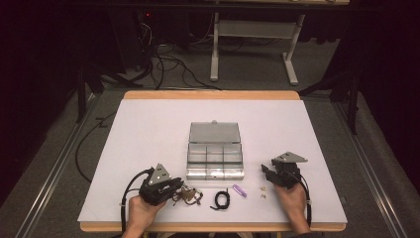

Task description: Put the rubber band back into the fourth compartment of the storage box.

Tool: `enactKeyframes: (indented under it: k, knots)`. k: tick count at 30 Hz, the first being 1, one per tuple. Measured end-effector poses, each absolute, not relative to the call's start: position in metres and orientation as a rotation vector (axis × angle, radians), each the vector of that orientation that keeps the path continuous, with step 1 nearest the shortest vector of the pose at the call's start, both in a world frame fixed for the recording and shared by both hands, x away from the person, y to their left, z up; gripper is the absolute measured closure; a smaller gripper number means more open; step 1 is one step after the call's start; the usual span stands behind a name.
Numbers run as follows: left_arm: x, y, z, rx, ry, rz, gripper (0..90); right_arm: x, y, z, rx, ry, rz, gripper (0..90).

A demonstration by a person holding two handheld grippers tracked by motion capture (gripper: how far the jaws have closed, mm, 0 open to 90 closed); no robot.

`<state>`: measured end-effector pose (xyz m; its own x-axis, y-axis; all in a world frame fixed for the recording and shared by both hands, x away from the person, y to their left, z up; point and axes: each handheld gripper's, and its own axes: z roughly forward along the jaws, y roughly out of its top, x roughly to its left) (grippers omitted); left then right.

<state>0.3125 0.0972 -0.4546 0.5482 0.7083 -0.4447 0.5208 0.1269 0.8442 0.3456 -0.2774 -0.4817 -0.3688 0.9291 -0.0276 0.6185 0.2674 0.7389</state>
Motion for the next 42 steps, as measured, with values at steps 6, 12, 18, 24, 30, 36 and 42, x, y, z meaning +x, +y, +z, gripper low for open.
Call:
enactKeyframes:
  k: [6, 12, 18, 24, 30, 36, 42]
  knots:
    - [0.312, 0.101, -0.44, 1.495, 1.076, 0.167, 81.8, 0.346, -0.277, -0.482, 1.395, 2.083, 0.897, 52.0]
    - [0.311, 0.107, -0.421, 1.461, 1.053, 0.166, 81.8, 0.346, -0.277, -0.482, 1.396, 2.084, 0.898, 51.5]
    - [0.313, 0.111, -0.411, 1.439, 1.05, 0.162, 81.9, 0.346, -0.278, -0.482, 1.396, 2.085, 0.9, 51.0]
    - [0.316, 0.116, -0.396, 1.416, 1.042, 0.171, 81.9, 0.346, -0.278, -0.482, 1.396, 2.086, 0.9, 50.7]
    - [0.32, 0.117, -0.382, 1.398, 1.03, 0.173, 81.9, 0.346, -0.278, -0.482, 1.396, 2.086, 0.899, 50.4]
    - [0.325, 0.118, -0.372, 1.384, 1.025, 0.175, 81.8, 0.346, -0.278, -0.482, 1.396, 2.086, 0.9, 49.9]
    - [0.333, 0.117, -0.364, 1.375, 1.025, 0.169, 81.9, 0.346, -0.278, -0.482, 1.396, 2.086, 0.899, 49.3]
